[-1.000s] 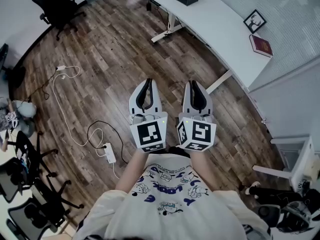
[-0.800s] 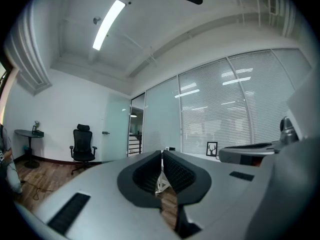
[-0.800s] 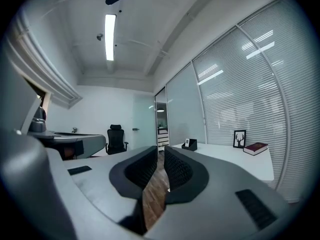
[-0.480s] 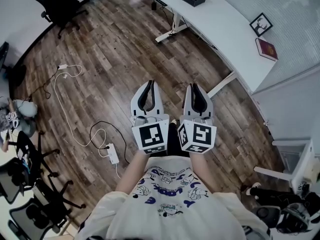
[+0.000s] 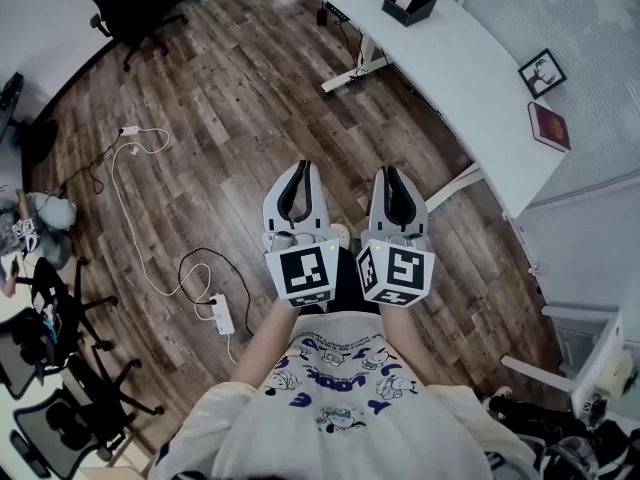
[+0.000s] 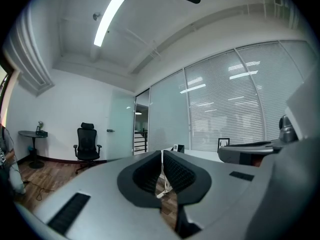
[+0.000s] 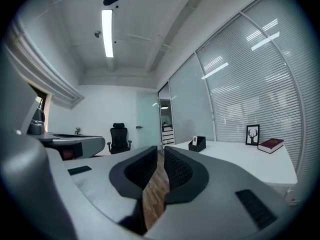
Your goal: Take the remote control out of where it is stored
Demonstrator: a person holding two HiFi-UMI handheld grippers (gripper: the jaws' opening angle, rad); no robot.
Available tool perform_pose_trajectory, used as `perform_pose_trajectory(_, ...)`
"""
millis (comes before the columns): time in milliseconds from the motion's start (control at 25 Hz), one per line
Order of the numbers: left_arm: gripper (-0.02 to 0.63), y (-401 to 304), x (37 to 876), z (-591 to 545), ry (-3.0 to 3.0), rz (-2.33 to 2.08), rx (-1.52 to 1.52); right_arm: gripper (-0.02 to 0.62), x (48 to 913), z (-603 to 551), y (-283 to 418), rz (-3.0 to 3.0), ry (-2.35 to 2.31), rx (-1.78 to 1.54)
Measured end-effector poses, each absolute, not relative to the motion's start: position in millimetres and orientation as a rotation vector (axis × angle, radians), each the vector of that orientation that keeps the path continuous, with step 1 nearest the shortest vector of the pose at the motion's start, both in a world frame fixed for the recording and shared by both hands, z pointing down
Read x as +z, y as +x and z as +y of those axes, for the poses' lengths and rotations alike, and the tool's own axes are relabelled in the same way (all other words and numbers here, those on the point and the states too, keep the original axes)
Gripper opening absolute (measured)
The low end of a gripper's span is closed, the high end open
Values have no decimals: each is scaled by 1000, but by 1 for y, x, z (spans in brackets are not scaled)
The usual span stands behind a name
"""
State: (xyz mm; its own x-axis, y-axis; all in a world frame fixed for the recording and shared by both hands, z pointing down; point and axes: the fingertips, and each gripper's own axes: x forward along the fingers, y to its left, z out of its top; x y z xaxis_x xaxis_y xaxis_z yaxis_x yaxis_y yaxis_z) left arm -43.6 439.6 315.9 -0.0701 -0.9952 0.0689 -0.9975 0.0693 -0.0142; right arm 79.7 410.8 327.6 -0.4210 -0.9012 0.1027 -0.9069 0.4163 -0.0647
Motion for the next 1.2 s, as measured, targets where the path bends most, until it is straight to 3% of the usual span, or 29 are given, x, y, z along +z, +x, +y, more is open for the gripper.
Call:
perform_pose_trajectory(640, 26, -53, 294, 240, 2048, -2368, 72, 61, 305, 199, 64, -2701, 1566, 141)
perform_pose_trajectory(1200, 26, -56, 309, 141, 2046, -2327, 99, 61, 321, 101, 64, -2663, 1595, 195)
